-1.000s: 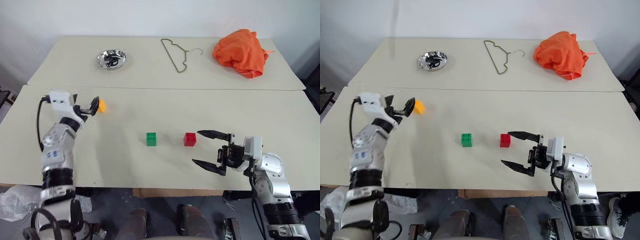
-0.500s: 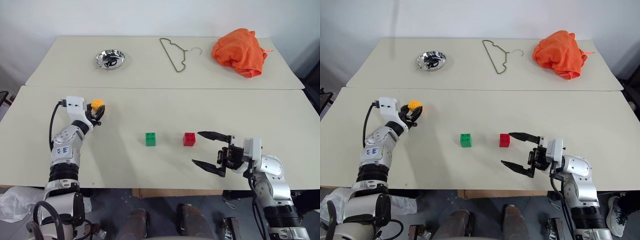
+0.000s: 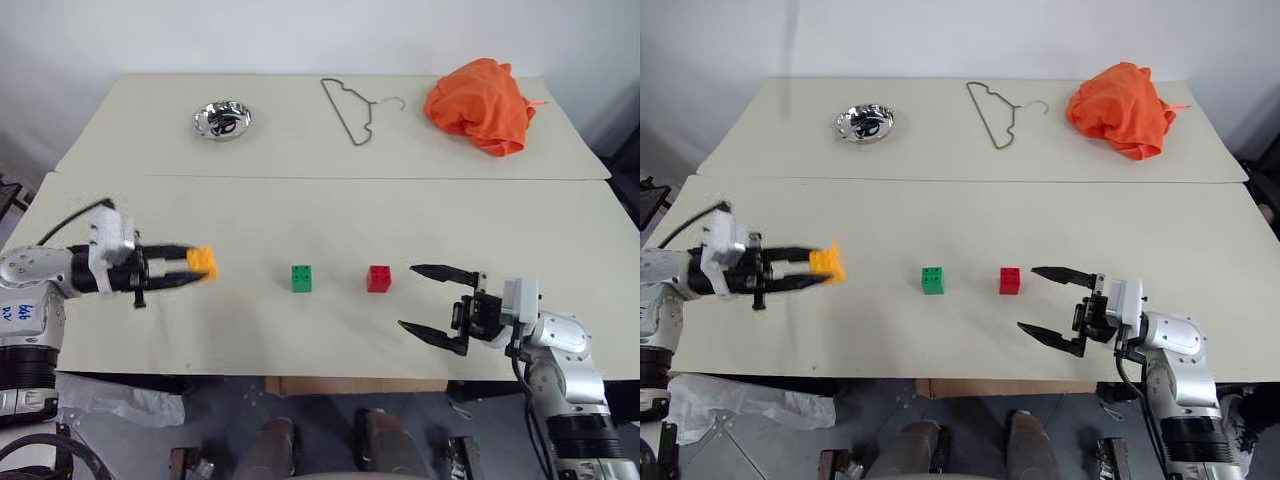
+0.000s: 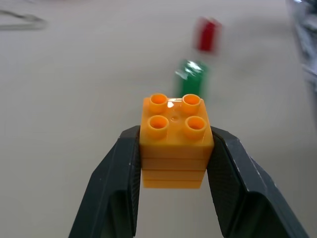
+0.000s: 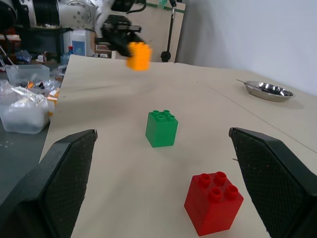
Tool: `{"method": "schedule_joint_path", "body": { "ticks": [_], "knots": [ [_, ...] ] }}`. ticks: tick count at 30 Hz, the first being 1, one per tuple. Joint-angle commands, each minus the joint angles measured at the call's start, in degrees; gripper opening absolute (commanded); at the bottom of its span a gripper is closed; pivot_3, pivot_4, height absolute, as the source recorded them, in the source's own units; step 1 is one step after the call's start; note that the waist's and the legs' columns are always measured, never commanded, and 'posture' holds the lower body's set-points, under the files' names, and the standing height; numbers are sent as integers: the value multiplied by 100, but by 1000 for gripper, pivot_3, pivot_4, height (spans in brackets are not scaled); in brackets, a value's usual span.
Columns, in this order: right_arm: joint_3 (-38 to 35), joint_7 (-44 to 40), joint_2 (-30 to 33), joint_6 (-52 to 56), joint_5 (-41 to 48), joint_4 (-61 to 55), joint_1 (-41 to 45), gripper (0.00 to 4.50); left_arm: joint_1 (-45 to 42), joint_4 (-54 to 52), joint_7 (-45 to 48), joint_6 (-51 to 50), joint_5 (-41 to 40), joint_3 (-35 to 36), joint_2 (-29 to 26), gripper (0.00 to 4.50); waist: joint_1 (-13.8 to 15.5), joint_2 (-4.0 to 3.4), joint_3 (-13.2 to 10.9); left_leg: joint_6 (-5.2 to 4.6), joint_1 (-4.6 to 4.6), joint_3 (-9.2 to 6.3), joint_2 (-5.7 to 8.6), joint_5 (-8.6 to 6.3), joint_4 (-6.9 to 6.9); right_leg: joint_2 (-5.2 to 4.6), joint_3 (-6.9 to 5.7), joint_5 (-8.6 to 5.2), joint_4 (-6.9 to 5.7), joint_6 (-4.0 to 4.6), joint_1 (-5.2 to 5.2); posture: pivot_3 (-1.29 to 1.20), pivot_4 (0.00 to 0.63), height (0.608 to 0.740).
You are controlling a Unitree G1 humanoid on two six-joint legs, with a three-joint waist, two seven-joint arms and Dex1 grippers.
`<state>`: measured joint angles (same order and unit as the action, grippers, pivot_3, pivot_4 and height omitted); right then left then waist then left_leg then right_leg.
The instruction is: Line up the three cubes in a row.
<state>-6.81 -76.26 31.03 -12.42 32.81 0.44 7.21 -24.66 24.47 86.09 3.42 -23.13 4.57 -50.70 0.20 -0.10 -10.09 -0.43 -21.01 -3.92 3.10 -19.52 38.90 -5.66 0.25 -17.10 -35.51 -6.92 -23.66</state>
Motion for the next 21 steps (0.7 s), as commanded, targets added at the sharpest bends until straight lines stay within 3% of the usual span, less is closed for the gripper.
{"method": "schedule_joint_path", "body": {
  "ticks": [1,6,11,17,21],
  "knots": [
    [-115,-3,97,49,114,-208,10,4500,-582,940,641,893,357,-506,89,1592,13,5,-2,0,-5,-5,-1,0,2,1,1,0,-3,0,-4,0,150,740],
    [-143,230,127,254,130,-605,-43,4500,-1570,2446,413,1828,741,-699,757,1592,23,8,-4,-2,-23,0,7,1,7,14,-35,2,-30,-4,-22,0,150,740],
    [-216,313,225,412,144,-787,-161,4500,-1946,3087,576,2208,876,-746,1151,1592,-31,10,-4,-20,-25,12,17,-3,11,18,-45,4,-36,-9,-24,0,150,740],
    [-251,408,279,467,169,-953,-276,4500,-2016,3153,641,2071,843,-1028,1213,1592,-22,11,-5,-23,-24,13,16,-3,15,16,-44,5,-38,-10,-23,0,150,740],
    [-230,400,277,492,167,-960,-274,4500,-1985,3096,641,1761,791,-1338,976,1592,-22,11,-4,-24,-23,13,17,-3,15,14,-41,5,-38,-10,-22,0,150,740]
  ]
}}
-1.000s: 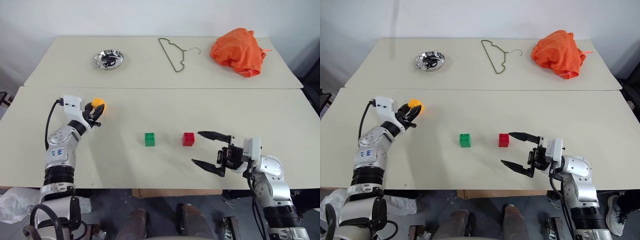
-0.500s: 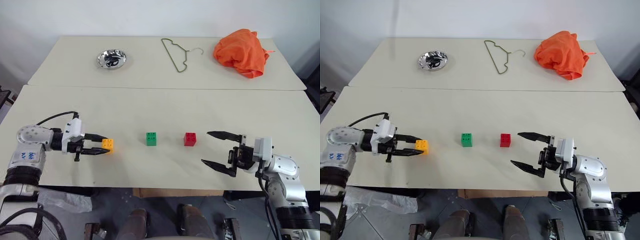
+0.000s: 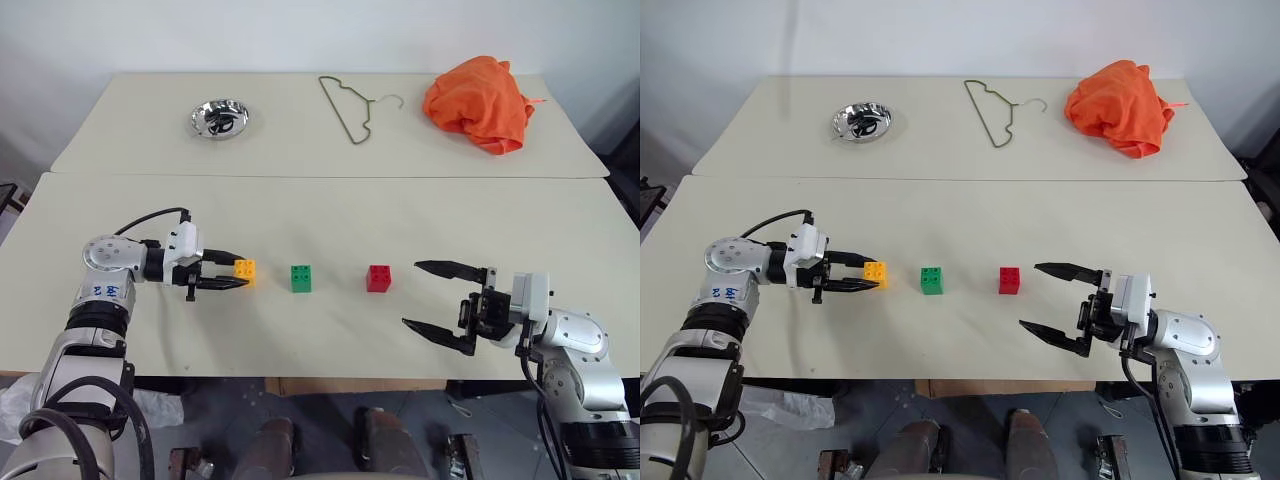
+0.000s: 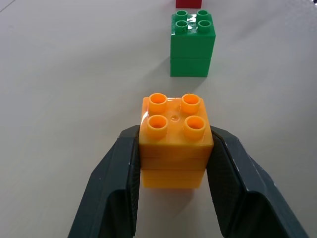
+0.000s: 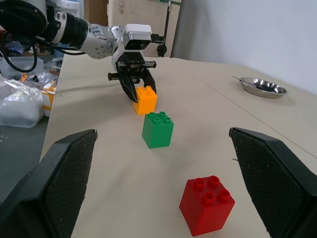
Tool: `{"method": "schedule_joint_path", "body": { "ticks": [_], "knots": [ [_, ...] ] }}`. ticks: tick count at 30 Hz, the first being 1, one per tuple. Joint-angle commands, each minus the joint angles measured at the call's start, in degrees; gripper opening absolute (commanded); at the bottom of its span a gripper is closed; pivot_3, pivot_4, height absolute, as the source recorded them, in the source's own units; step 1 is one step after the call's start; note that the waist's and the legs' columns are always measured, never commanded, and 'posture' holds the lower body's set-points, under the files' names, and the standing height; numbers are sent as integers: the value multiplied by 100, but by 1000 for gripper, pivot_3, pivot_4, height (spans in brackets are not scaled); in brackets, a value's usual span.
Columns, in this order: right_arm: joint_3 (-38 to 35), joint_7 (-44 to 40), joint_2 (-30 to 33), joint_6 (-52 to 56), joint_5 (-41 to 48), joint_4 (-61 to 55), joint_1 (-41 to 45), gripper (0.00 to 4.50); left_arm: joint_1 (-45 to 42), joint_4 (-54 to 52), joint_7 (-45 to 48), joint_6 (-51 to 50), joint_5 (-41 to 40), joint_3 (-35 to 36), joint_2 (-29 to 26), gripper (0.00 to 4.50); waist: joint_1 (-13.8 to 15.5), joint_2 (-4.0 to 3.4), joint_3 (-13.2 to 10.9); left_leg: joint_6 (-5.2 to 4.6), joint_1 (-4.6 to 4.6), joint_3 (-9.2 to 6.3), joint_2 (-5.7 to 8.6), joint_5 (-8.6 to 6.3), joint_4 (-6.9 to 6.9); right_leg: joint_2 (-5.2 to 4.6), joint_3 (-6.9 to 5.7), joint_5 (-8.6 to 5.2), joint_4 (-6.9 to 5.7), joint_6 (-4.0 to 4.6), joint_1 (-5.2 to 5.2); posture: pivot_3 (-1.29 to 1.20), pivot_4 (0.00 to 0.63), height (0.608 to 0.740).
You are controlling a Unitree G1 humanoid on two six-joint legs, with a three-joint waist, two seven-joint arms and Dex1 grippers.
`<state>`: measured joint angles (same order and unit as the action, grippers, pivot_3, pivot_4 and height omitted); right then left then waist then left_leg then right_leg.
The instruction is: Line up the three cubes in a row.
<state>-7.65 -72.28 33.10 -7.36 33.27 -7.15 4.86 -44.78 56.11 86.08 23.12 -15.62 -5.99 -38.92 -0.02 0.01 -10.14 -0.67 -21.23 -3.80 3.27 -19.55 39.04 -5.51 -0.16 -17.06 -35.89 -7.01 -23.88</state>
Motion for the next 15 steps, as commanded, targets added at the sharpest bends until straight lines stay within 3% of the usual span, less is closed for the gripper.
{"method": "schedule_joint_path", "body": {
  "ticks": [1,9,15],
  "knots": [
    [-139,-23,70,-27,115,-153,-18,4500,23,-99,642,-400,-27,-294,-264,1894,-1,0,0,0,0,0,0,0,0,0,0,0,0,0,0,0,150,740],
    [-103,-583,262,-97,73,523,568,4500,417,-612,530,-252,-324,338,-694,4252,-24,1,-1,1,0,4,-7,0,-1,-1,9,0,0,0,-4,0,150,740],
    [-85,-1294,918,254,101,989,1085,4500,1281,-1700,82,-851,-831,1204,-1222,4252,-15,1,-1,3,-5,6,-14,-1,-5,-12,20,-1,3,2,-13,0,150,740]
  ]
}}
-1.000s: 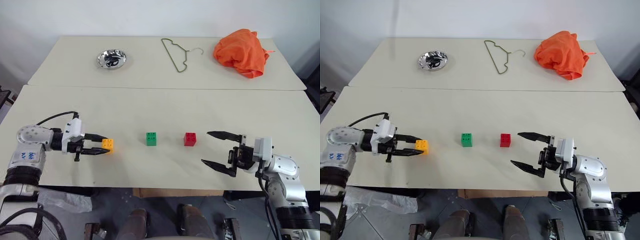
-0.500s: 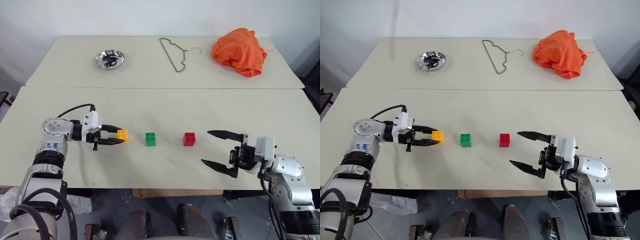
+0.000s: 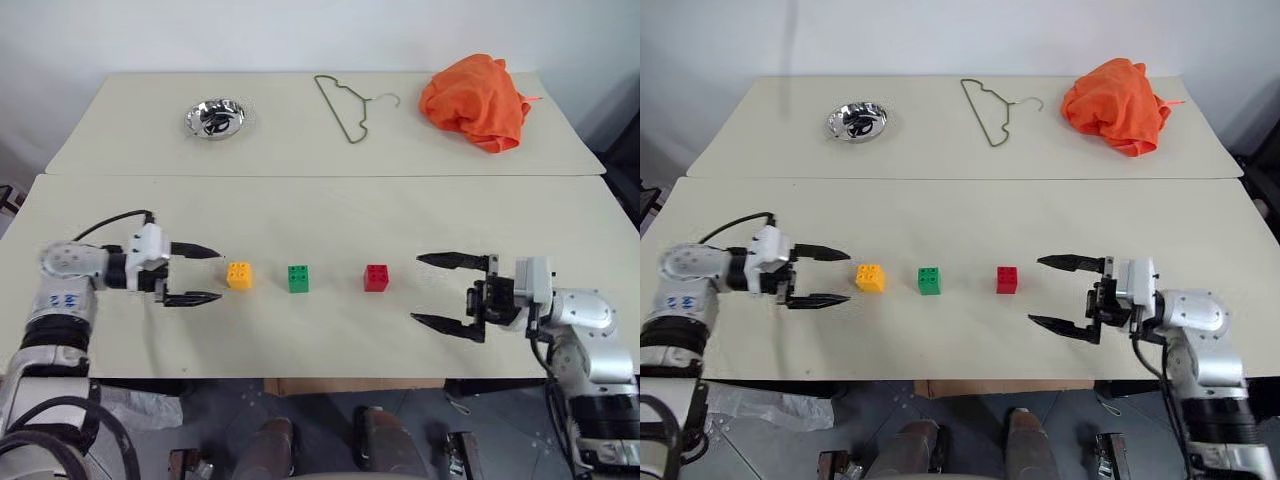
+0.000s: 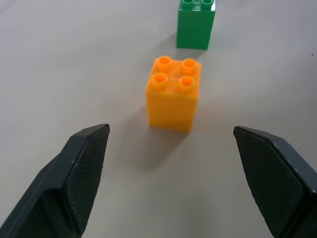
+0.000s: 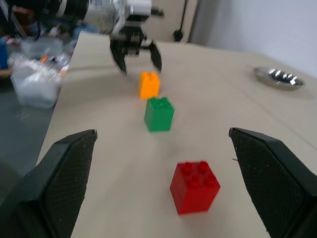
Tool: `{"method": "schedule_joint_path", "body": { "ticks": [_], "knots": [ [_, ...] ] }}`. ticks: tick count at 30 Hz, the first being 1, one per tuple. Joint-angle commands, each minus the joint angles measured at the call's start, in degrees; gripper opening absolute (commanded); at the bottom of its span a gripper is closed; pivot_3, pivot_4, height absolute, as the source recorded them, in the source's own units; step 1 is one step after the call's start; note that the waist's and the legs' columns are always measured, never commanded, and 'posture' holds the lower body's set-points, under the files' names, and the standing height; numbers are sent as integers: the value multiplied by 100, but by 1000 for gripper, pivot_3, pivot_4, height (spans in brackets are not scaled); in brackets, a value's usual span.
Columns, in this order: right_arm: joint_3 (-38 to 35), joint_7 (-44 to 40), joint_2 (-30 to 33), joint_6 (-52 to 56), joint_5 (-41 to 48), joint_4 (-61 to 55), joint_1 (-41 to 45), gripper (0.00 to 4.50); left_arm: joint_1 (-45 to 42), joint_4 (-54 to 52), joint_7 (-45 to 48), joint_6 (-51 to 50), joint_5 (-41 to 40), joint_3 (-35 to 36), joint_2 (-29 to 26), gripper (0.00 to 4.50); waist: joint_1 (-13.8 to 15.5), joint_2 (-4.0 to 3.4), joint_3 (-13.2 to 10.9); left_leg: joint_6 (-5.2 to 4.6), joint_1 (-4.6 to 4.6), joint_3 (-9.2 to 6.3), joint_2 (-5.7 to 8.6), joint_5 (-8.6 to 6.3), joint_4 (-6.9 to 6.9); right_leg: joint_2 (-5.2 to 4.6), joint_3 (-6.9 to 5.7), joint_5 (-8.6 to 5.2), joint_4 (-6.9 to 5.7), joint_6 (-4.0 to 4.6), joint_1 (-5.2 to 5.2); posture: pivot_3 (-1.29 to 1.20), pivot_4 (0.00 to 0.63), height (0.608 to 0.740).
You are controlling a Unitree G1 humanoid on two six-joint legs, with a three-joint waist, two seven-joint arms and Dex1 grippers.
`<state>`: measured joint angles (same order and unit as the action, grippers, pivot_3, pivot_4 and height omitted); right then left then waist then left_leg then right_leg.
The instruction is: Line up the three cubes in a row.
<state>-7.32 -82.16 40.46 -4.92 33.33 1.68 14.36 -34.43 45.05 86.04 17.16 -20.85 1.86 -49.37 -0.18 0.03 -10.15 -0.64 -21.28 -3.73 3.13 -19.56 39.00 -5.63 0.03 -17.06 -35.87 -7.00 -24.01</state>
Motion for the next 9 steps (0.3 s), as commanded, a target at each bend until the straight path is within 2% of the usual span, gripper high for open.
{"method": "schedule_joint_path", "body": {
  "ticks": [1,4,9],
  "knots": [
    [-120,-425,329,65,66,182,195,4500,423,-889,-115,-545,-462,608,-227,4252,7,0,0,0,0,0,0,0,0,0,6,0,0,0,0,0,150,740],
    [-93,-768,656,150,21,390,412,4500,1020,-1620,-349,-865,-547,948,-405,4252,13,-1,-1,-2,-1,-2,3,-1,1,-9,28,0,0,0,3,0,150,740],
    [2,-782,562,-20,-21,605,680,4500,1289,-2002,-680,-1087,-438,1180,-432,4252,23,-1,-1,2,-1,-5,-2,-1,-1,-6,29,-2,20,3,4,0,150,740]
  ]
}}
